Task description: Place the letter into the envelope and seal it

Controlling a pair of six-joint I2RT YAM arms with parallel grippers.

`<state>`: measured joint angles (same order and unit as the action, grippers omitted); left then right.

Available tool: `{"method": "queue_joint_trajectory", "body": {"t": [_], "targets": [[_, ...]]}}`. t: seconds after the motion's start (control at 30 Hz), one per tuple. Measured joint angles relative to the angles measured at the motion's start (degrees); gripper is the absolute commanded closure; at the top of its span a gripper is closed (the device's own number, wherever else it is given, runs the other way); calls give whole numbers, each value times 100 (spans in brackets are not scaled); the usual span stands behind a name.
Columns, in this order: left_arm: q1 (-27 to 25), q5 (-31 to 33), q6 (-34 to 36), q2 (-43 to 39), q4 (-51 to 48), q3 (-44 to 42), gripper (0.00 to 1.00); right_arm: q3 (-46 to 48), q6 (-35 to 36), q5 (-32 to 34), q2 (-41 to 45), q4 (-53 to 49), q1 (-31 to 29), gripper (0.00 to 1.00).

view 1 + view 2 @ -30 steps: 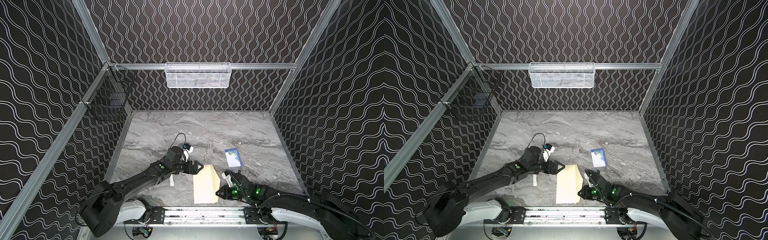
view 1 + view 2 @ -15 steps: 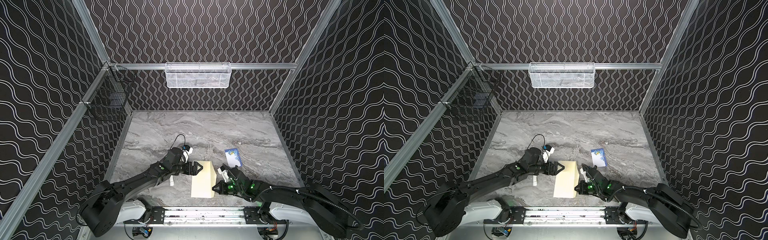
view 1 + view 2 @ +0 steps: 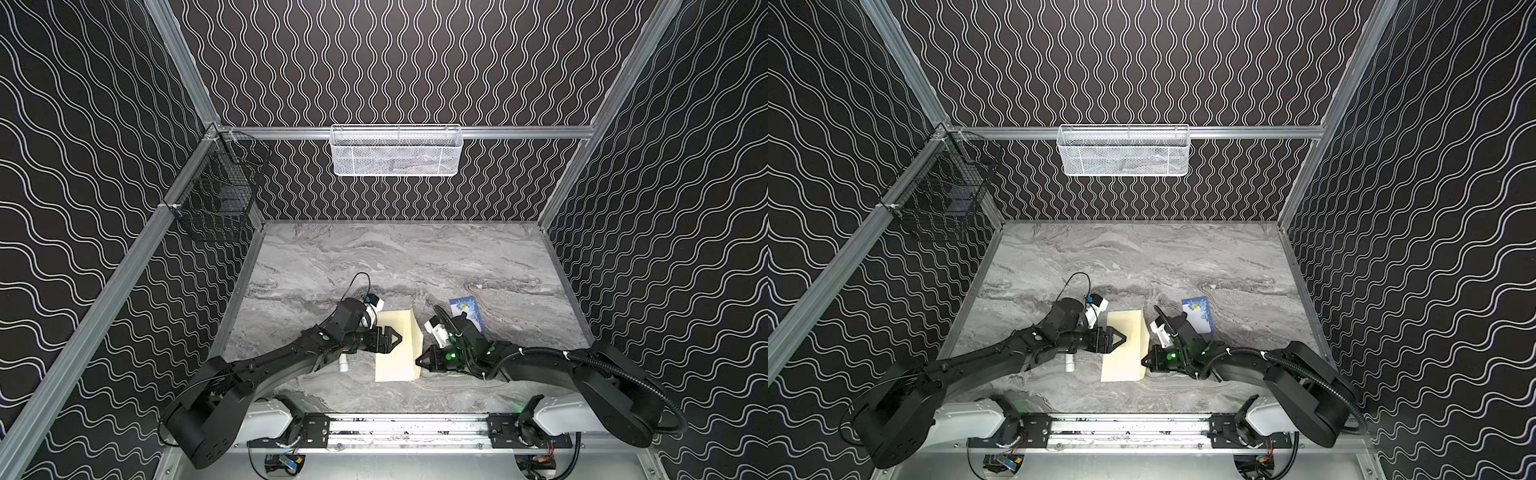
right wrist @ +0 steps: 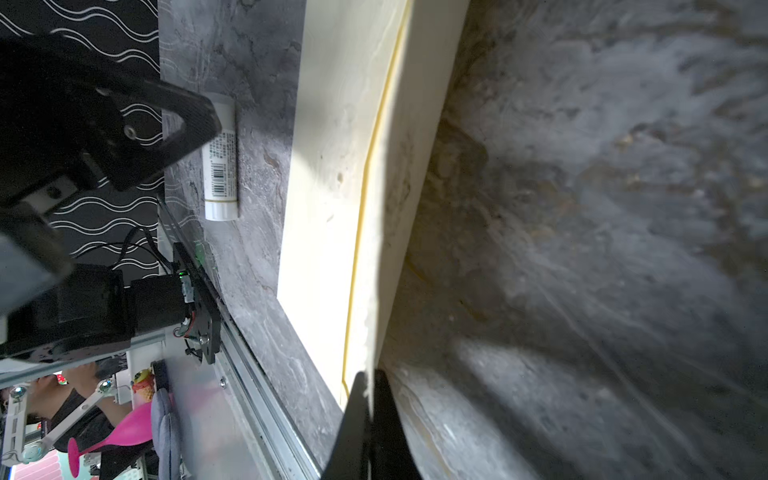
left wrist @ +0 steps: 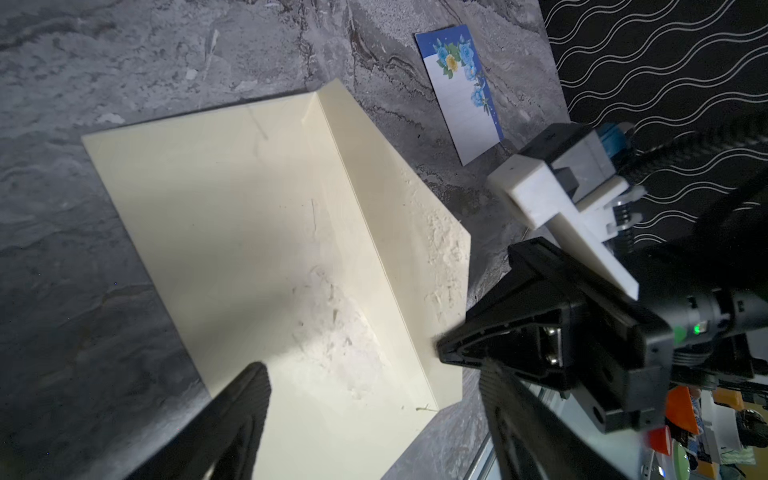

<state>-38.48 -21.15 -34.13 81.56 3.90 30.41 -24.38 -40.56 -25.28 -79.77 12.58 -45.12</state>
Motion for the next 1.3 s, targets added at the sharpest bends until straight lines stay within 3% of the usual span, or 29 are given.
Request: {"method": "queue_joint_trajectory", "body": {"t": [0.43, 0.63, 0.77, 0.9, 1.1, 1.3], "targets": [[11, 0, 33, 485, -240, 68, 27, -72, 208, -184, -393, 7, 55, 87], [11, 0, 42, 621, -227, 4, 28, -111, 247, -221, -111, -236, 55, 75], [11, -9, 44, 680, -221, -81, 36, -144, 308, 35, 730, -782, 55, 75], [-57, -28, 201, 835, -219, 2, 39, -490, 365, 295, 1023, -1154, 50, 78], [-74, -39, 286, 817, -221, -13, 42, -1252, 380, 350, 297, -1185, 9, 79], [-74, -20, 304, 986, -208, 13, 54, -1714, 544, 352, -498, -1187, -2, 86]]}}
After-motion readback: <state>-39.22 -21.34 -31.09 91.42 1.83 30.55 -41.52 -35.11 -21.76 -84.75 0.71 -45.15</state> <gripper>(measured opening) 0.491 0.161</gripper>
